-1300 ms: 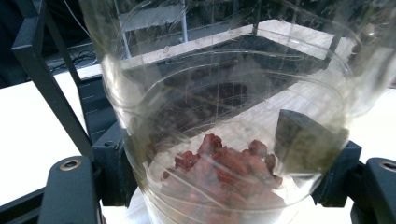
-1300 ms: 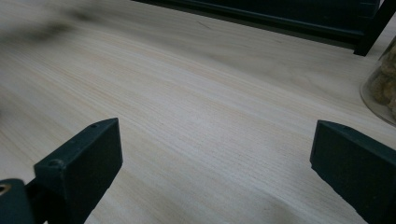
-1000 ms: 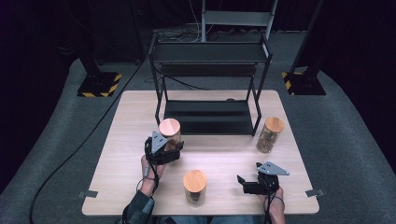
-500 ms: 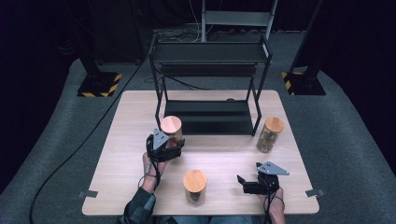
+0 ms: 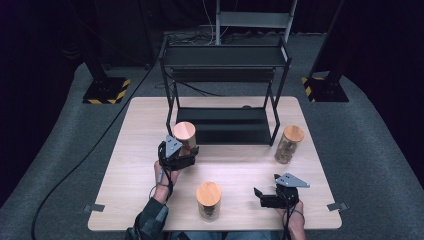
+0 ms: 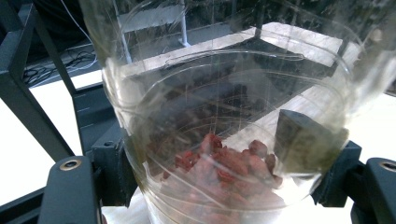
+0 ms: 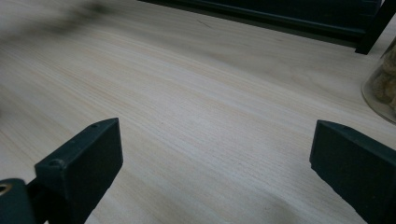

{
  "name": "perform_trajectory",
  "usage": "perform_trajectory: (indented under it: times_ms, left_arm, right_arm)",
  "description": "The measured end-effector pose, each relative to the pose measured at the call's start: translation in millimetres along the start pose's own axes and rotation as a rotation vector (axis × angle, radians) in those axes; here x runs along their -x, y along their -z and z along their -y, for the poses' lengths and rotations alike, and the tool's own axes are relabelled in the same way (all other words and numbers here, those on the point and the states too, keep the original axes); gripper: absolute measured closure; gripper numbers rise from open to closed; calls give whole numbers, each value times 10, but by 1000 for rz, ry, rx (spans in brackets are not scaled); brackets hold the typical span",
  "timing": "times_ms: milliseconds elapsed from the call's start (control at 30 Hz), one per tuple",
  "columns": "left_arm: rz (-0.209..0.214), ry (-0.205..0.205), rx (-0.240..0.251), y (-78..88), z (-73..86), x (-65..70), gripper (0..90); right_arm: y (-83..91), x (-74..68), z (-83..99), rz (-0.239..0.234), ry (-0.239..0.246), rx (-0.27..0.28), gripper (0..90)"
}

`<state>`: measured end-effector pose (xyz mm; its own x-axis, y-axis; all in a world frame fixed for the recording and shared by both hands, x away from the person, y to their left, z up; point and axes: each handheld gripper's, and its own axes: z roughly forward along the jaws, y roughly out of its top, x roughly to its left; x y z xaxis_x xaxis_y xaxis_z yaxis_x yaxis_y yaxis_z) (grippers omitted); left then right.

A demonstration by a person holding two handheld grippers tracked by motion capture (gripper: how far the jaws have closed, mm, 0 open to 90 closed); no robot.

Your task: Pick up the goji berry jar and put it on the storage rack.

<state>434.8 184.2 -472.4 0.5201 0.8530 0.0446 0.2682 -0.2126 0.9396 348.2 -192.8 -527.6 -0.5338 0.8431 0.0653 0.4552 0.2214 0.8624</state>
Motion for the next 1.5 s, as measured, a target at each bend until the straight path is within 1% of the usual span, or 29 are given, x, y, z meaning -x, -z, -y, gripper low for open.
perform_trajectory:
  times_ms: [133, 300, 367, 733, 800, 1167, 1333, 1500]
  left_arm:
    - [-2, -4, -2, -20, -15, -8, 250]
    - [-4, 2, 3, -47, -39, -17, 250]
    - [-4, -4, 3, -53, -48, -17, 250]
    - [-13, 3, 9, -91, -67, -46, 250]
    - [-14, -2, 6, -103, -71, -51, 250]
    - [-20, 8, 7, -162, -75, -78, 250]
    - [-21, 3, 5, -192, -80, -94, 250]
    - [-20, 11, 8, -229, -102, -105, 250]
  right_arm:
    - [-1, 1, 0, 1, -1, 0, 19]
    - [-1, 2, 0, 0, -1, -1, 19]
    - [0, 1, 0, 0, -1, 0, 20]
    - [0, 0, 0, 2, 0, 1, 20]
    - [1, 1, 1, 3, 0, 1, 20]
    - [2, -1, 1, 3, 0, 2, 20]
    - [0, 0, 0, 2, -1, 1, 20]
    - [-2, -3, -1, 3, 2, -1, 20]
